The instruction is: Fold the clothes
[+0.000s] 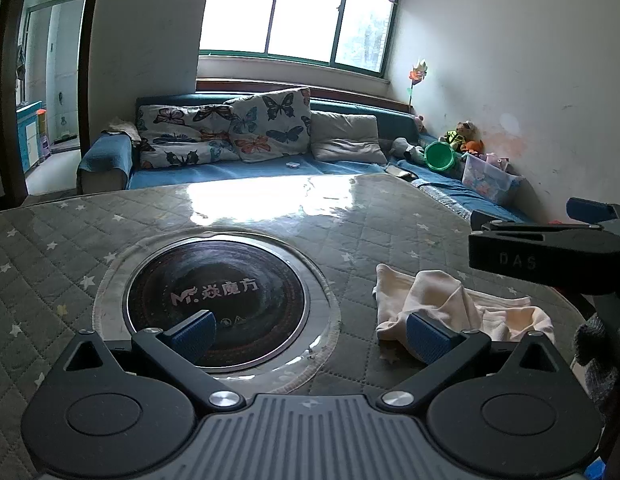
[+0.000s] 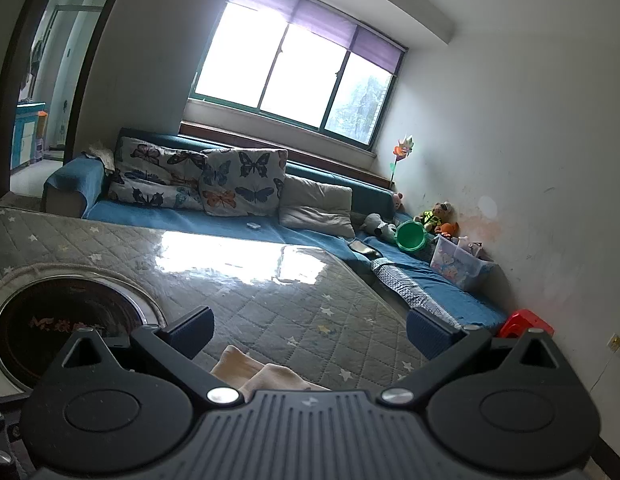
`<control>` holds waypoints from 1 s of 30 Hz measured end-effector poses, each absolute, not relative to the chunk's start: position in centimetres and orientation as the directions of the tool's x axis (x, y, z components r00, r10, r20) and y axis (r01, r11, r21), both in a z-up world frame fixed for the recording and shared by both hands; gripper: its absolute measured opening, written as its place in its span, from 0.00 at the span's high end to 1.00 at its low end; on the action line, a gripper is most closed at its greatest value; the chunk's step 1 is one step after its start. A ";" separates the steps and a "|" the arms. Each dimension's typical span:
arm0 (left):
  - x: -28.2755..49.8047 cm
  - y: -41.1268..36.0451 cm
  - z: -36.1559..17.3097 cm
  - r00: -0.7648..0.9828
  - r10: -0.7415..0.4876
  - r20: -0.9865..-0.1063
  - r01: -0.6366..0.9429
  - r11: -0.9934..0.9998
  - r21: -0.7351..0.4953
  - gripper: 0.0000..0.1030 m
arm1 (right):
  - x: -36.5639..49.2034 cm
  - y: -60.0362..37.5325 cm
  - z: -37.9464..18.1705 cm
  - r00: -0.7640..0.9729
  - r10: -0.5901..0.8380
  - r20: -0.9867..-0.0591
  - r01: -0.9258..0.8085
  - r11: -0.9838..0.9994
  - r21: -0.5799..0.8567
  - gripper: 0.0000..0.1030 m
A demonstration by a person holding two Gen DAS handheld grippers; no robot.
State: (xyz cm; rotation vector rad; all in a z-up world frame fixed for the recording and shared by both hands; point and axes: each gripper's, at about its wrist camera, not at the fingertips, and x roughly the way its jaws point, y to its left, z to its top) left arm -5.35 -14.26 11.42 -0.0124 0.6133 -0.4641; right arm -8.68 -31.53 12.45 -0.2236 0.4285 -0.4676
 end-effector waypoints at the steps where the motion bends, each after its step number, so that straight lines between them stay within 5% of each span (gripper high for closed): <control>1: -5.4 -14.3 11.4 0.718 -0.424 -0.551 0.417 0.897 -0.147 0.00 | -8.7 -31.6 12.5 0.807 -0.477 -0.348 0.385 0.872 -0.301 0.00; 30: -5.1 -14.4 11.3 0.711 -0.428 -0.558 0.424 0.894 -0.144 0.00 | -8.5 -31.8 12.5 0.798 -0.461 -0.388 0.371 0.884 -0.285 0.00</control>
